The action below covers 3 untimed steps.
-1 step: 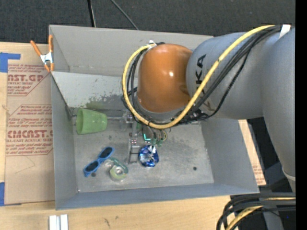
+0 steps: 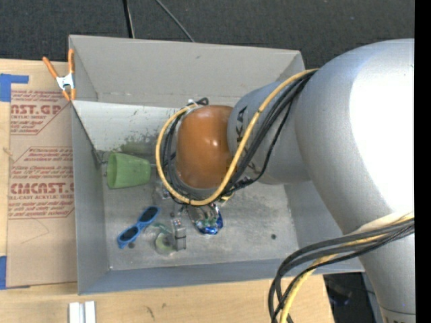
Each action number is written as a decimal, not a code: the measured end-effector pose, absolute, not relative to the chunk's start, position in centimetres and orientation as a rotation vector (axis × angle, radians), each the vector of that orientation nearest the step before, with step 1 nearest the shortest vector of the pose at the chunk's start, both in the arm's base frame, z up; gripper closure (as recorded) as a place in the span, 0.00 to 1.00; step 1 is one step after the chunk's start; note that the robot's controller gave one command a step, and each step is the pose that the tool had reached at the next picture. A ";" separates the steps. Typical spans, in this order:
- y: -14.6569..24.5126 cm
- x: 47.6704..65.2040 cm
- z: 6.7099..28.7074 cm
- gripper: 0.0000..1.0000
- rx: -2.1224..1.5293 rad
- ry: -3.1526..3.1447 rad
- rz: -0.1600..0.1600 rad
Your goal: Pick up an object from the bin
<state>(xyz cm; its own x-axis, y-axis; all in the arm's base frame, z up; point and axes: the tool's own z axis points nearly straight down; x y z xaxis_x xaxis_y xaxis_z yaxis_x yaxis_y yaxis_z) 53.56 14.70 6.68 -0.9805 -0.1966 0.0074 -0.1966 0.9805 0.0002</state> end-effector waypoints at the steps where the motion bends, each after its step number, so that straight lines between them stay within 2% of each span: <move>1: 19.0 52.7 7.1 0.00 0.204 -3.137 -0.005; 2: 19.0 52.8 7.4 1.00 0.201 -3.136 -0.008; 3: 13.8 53.8 16.3 1.00 1.145 -2.932 0.001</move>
Offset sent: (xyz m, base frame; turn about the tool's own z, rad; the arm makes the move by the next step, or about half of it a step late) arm -0.0083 0.0394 0.0032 0.0713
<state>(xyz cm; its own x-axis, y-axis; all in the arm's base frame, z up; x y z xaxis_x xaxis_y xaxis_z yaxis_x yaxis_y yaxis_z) 53.76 13.76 16.31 -0.7353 -0.6777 -0.0057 -0.6777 0.7353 -0.0032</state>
